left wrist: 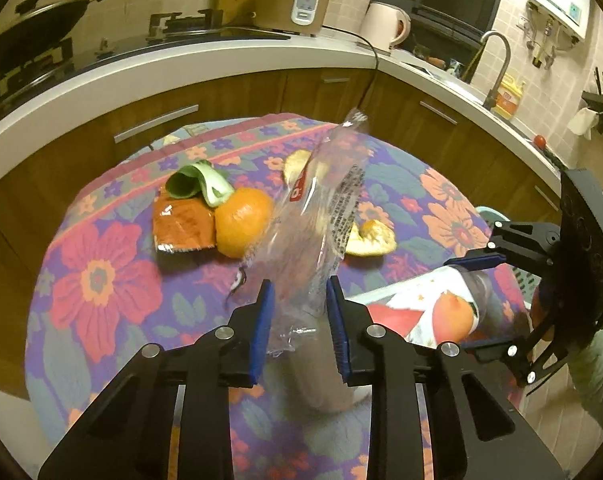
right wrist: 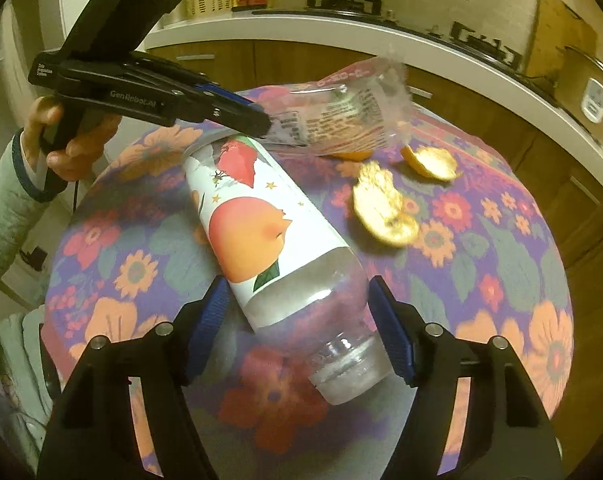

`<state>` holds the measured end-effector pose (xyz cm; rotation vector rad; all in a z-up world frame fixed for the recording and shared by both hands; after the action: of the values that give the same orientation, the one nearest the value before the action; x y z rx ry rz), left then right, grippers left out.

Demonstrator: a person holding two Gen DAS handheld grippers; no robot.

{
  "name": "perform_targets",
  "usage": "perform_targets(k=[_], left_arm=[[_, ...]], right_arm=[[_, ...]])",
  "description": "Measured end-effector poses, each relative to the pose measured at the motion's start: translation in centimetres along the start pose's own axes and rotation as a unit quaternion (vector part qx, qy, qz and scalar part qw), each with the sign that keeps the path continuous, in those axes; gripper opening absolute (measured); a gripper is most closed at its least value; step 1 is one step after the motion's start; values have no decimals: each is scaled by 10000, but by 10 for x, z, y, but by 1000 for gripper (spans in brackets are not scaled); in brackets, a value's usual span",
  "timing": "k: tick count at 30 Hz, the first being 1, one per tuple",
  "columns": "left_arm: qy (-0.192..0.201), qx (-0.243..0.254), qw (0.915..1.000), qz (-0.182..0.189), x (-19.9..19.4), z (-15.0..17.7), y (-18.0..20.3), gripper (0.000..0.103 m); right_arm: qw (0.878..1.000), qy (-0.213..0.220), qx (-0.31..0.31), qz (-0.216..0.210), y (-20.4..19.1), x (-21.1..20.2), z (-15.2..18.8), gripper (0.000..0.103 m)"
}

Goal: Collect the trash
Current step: 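Grasp the clear plastic bag with the left tool while the right tool grasps the peach-label bottle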

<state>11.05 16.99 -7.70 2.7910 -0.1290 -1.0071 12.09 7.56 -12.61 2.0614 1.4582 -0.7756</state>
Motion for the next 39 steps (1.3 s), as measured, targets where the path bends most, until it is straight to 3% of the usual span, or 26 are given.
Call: perform_targets(k=[6, 9, 13, 16, 18, 23, 26, 34, 39], left_arm=[[-1, 65, 9999, 82, -7, 12, 13, 23], [9, 99, 9999, 94, -6, 15, 17, 23], [-5, 151, 9998, 93, -3, 21, 25, 23], [3, 238, 9997, 10, 1, 25, 31, 36], [51, 247, 9997, -34, 3, 25, 34, 50], [-75, 620, 9973, -379, 16, 31, 41, 55], [-131, 811, 9950, -561, 22, 36, 41, 55], [-268, 910, 9938, -582, 36, 44, 45, 61], [-367, 1056, 9916, -649, 41, 53, 51, 61]], right_arm=[[9964, 55, 531, 666, 15, -41, 37, 65], [9845, -40, 1036, 1415, 36, -68, 60, 65], [9668, -103, 1696, 1910, 51, -87, 78, 65], [9608, -124, 1801, 2105, 44, -90, 80, 65], [9628, -134, 1664, 2125, 33, -87, 76, 66], [9700, -234, 1339, 2018, 26, -75, 71, 79], [9716, -268, 1247, 1993, 29, -67, 68, 79], [9721, -326, 1449, 1813, 40, -50, 64, 79], [9698, -225, 1676, 1758, 47, -53, 67, 70]])
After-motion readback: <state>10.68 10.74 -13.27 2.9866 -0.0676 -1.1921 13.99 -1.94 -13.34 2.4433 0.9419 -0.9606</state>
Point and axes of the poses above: each gripper's, at about its wrist camera, not at the fingertips, and x roughly the way its jaws point, y to its right, z to its underside, the point moved 10 cm from there along x, roughly the way its jaws point, and after that the axes turned 8 degrees about y, right-handed, at the moved point
